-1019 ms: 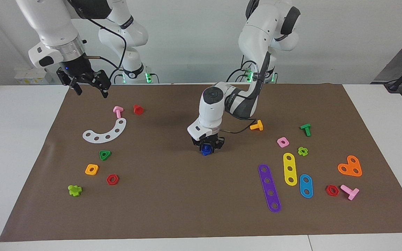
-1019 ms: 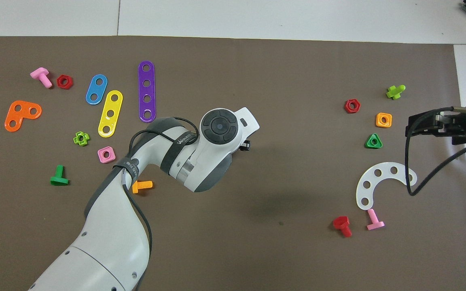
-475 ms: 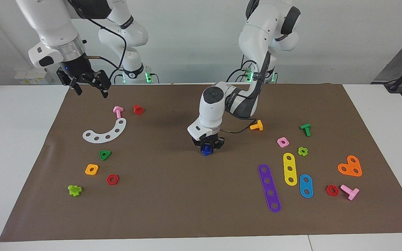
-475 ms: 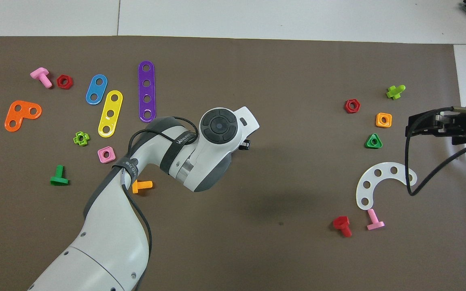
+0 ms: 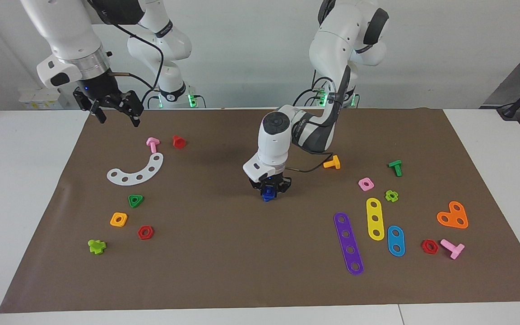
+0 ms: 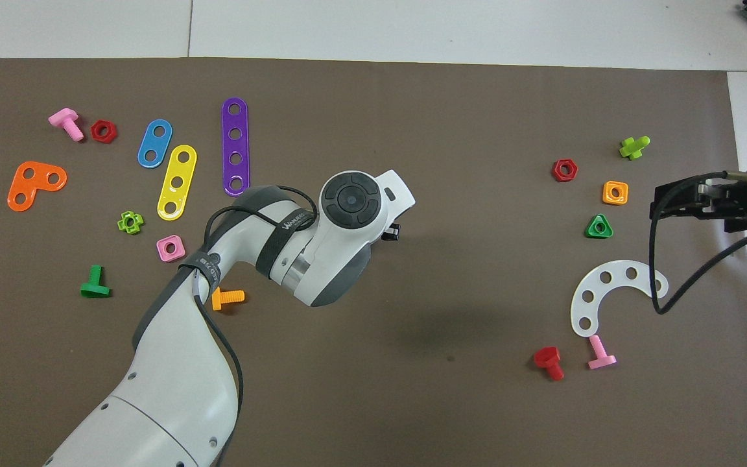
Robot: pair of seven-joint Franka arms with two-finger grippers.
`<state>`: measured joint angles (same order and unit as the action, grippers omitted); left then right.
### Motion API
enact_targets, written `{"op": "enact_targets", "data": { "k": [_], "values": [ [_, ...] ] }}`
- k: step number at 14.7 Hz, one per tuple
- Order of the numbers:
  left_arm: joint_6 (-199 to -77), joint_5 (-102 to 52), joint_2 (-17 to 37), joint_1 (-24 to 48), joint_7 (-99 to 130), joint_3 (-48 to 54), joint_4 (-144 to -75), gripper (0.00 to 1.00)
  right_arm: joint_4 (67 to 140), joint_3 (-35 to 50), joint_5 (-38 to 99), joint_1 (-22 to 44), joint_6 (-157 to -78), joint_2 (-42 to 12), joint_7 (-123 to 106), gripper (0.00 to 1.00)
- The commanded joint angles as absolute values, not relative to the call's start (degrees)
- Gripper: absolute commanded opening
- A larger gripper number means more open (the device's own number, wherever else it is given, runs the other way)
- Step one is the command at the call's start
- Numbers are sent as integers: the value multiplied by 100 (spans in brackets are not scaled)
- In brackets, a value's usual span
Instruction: Unscrew and place screws in storage area
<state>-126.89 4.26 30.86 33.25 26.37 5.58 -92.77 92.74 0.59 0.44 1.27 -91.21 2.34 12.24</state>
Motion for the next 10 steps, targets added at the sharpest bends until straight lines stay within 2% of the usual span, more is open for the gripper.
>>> {"op": "enact_targets", "data": {
  "k": [1, 10],
  "values": [
    [-12367, 527, 3085, 3313, 2628, 536, -9071, 43, 9237, 79, 149, 88, -9026, 237, 1257, 100],
    [-11224, 211, 3059, 3121, 2619, 536, -8113, 44, 9237, 79, 149, 88, -9026, 237, 1248, 100]
  ]
}}
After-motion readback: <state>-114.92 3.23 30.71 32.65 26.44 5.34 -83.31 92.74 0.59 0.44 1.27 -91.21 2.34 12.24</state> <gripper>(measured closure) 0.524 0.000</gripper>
